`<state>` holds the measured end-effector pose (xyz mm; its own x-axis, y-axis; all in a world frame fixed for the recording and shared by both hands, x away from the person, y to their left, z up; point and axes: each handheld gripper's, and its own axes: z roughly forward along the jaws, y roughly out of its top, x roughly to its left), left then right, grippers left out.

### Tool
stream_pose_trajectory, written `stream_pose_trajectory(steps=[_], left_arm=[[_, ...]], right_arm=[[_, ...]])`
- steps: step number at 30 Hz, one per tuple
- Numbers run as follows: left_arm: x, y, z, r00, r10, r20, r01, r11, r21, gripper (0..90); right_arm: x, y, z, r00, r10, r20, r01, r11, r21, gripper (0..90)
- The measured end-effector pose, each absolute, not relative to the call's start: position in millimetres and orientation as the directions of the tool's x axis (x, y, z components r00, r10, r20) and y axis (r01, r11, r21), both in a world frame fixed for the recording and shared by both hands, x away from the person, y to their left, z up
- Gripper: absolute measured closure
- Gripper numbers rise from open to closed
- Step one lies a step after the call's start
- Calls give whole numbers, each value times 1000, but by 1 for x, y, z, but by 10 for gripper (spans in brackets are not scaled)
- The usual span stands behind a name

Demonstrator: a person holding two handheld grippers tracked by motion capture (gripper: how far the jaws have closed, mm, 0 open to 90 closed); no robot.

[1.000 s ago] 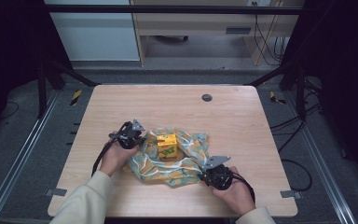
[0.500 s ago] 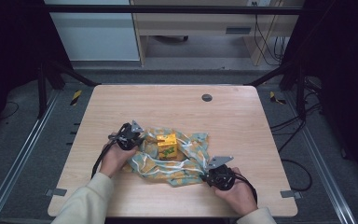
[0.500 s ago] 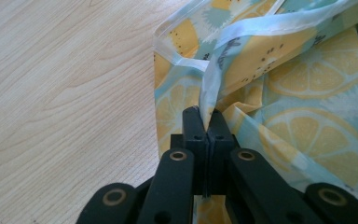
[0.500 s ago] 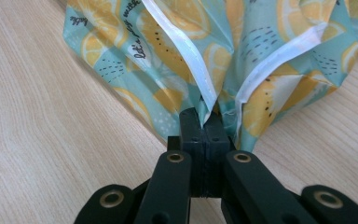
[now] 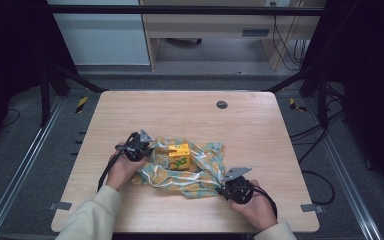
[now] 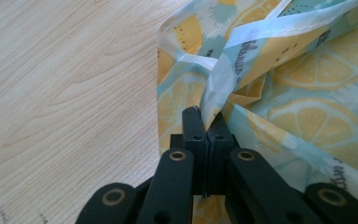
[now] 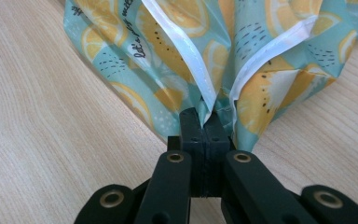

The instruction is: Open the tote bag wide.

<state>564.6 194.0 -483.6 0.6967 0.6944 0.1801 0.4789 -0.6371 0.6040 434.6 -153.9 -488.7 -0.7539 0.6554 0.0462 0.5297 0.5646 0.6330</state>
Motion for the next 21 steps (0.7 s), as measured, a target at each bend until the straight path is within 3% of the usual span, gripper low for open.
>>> stream_pose_trajectory(steps=[14,21], left_arm=[[564,194,-483,698,692,185,481,-644,595,884],[560,196,-478,694,695,188,475,-639,605,825]], right_arm=[[434,-154,-489,-754,655,42,522,560,643,892],[433,-154,-488,-756,654,39,506,545,669,787]])
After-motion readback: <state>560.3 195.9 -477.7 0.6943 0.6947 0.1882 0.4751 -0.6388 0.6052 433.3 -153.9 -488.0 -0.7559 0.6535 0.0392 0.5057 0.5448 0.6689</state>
